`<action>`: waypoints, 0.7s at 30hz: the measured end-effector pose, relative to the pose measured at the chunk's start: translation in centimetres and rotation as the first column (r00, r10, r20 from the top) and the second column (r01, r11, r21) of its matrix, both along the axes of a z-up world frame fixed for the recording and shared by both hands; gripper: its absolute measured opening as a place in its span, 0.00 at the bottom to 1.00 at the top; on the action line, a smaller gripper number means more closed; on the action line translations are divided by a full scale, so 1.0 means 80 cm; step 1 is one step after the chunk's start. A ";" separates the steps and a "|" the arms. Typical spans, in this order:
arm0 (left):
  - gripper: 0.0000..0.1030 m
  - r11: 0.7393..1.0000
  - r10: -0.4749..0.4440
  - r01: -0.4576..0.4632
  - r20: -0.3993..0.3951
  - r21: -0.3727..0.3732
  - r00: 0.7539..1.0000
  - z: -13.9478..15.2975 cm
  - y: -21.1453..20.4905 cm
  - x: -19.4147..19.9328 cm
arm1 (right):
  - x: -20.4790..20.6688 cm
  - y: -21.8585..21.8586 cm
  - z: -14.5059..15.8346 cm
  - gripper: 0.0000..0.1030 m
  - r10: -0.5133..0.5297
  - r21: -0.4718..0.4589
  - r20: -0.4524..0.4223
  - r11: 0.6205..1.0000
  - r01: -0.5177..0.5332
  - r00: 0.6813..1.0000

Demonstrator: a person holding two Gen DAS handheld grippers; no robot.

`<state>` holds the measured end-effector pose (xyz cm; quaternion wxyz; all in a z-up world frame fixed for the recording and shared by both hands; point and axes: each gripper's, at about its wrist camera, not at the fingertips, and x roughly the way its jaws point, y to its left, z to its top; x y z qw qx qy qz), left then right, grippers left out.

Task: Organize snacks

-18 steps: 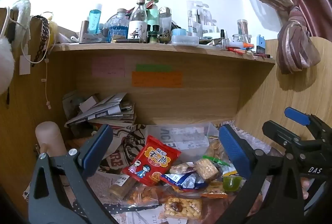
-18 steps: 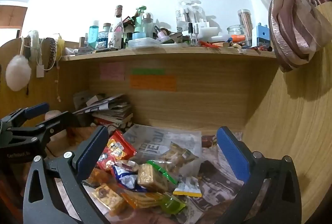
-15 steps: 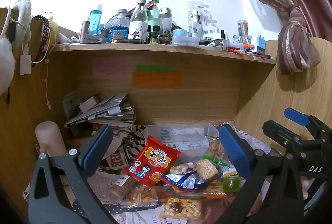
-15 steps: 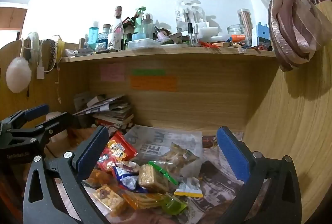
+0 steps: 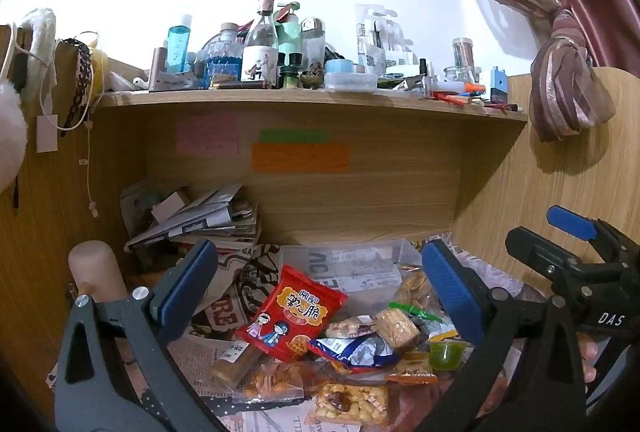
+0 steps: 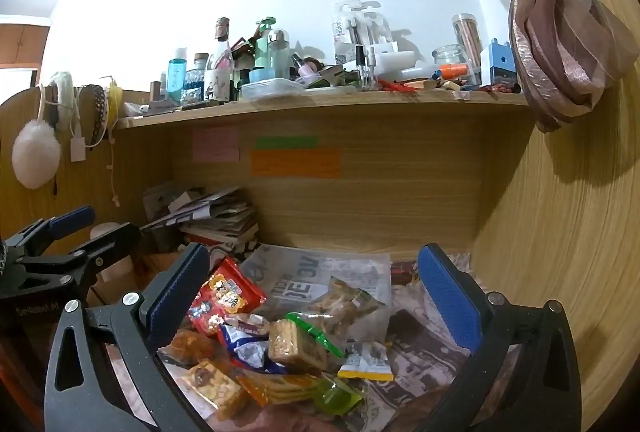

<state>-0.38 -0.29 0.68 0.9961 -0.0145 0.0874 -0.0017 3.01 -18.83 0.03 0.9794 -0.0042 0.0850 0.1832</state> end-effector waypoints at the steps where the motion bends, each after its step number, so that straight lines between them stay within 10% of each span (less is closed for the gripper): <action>1: 1.00 1.000 -0.002 0.002 0.000 -0.001 1.000 0.000 0.000 0.000 | 0.000 0.000 0.000 1.00 0.001 0.001 0.000 1.000 -0.001 1.000; 21: 1.00 1.000 -0.004 0.004 0.006 0.003 1.000 0.002 -0.008 0.000 | 0.000 0.000 -0.002 1.00 0.015 0.008 -0.006 1.000 -0.015 1.000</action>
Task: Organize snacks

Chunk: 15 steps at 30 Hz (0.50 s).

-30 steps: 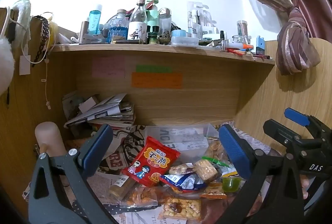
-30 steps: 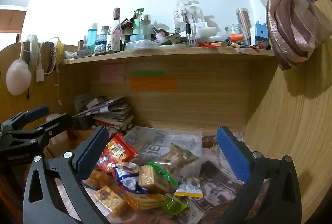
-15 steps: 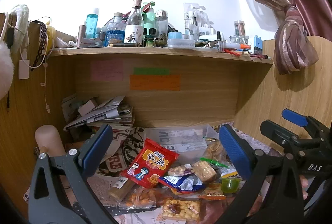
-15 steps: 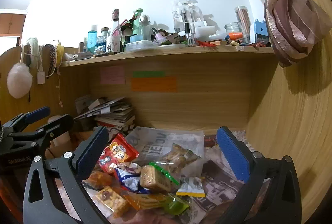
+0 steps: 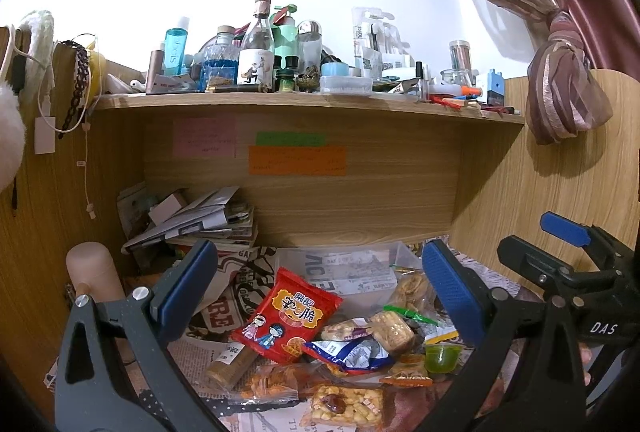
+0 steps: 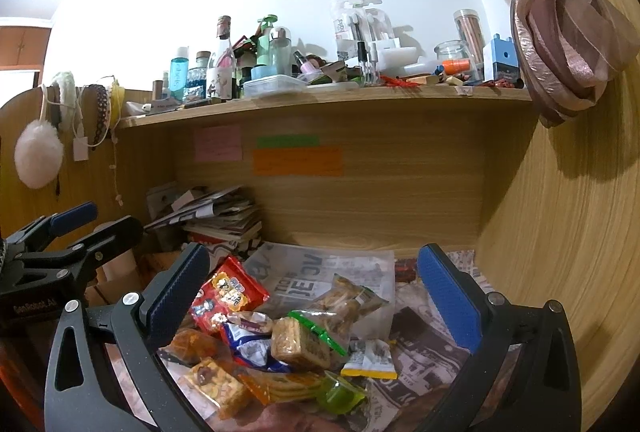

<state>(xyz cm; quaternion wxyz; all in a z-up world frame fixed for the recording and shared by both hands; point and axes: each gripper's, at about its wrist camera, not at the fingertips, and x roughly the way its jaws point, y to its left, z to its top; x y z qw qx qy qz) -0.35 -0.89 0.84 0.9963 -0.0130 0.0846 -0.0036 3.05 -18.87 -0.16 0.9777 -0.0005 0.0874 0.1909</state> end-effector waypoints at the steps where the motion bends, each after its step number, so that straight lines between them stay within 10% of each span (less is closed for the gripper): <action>1: 1.00 1.000 0.000 0.000 0.001 0.000 1.000 0.000 0.000 0.000 | 0.000 0.000 0.000 1.00 0.000 -0.001 0.001 1.000 0.000 1.000; 15: 1.00 1.000 -0.001 0.001 0.001 -0.001 1.000 -0.001 -0.003 0.001 | 0.000 0.001 -0.001 1.00 0.000 -0.005 -0.002 1.000 0.000 1.000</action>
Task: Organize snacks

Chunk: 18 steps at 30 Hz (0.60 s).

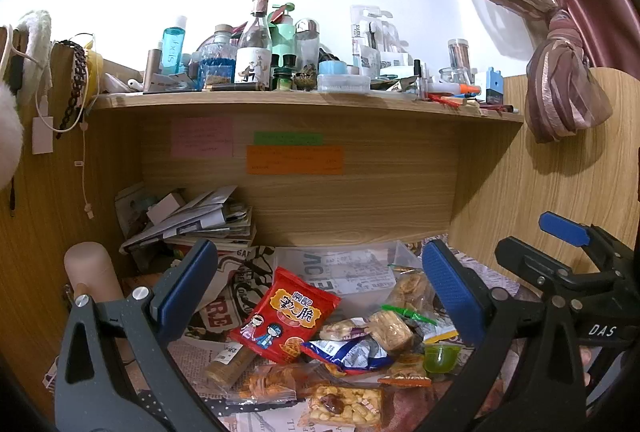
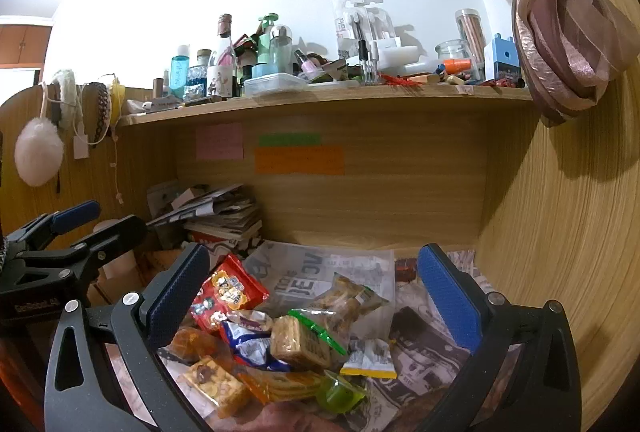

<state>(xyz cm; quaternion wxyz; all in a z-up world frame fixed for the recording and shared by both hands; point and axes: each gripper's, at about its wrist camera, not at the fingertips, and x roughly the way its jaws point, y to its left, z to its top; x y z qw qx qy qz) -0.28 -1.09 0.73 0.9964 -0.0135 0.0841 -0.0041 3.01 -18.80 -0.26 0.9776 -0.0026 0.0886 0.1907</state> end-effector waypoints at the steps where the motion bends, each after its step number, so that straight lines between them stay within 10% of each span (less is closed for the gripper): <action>1: 1.00 1.000 0.000 0.000 0.000 0.000 1.000 0.000 0.000 0.000 | 0.000 0.000 0.000 1.00 0.000 0.000 0.001 1.000 0.000 1.000; 18: 1.00 1.000 -0.010 0.010 0.008 -0.004 1.000 -0.002 -0.003 0.000 | 0.003 -0.002 0.000 1.00 -0.001 0.006 -0.002 1.000 0.001 1.000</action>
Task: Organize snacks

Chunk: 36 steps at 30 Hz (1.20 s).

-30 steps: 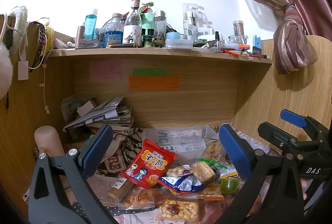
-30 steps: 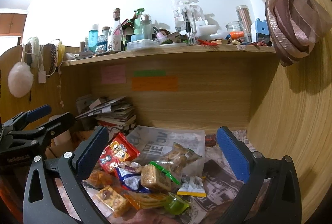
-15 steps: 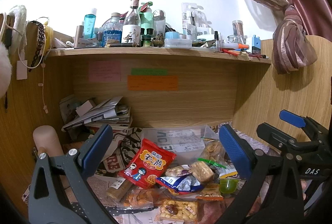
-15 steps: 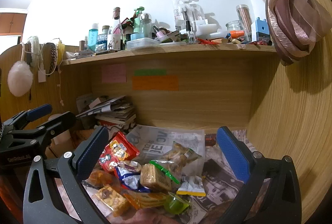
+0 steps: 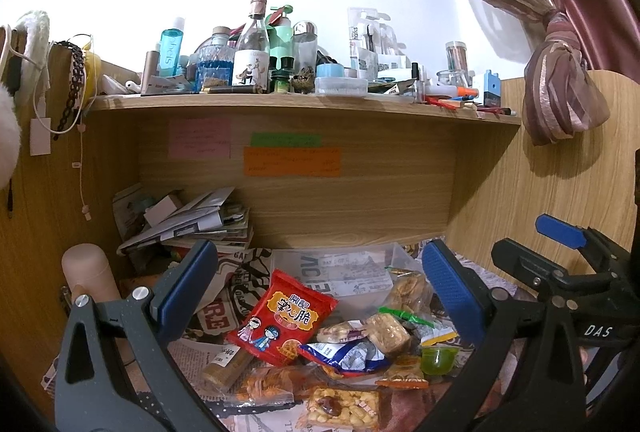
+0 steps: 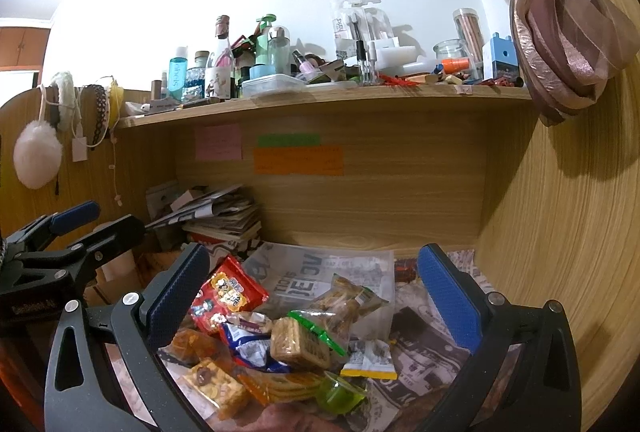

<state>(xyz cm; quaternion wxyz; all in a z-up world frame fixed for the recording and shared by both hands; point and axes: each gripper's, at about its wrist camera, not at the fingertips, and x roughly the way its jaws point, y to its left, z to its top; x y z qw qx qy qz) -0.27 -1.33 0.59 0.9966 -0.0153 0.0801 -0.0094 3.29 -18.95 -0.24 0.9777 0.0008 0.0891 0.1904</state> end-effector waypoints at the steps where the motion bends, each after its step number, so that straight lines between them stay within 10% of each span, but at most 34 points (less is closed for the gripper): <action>1: 1.00 1.000 0.001 -0.001 0.000 0.000 1.000 0.000 0.000 0.000 | 0.000 0.000 0.000 1.00 0.000 0.000 0.000 1.000 0.000 1.000; 24: 1.00 1.000 0.014 -0.016 -0.133 -0.012 0.991 -0.034 0.037 0.057 | 0.047 0.012 -0.029 1.00 -0.018 -0.030 -0.109 0.999 0.015 0.994; 36: 1.00 0.999 -0.030 0.015 -0.397 -0.040 0.917 -0.098 0.084 0.142 | 0.121 0.008 -0.085 1.00 -0.051 -0.062 -0.328 0.998 0.033 0.943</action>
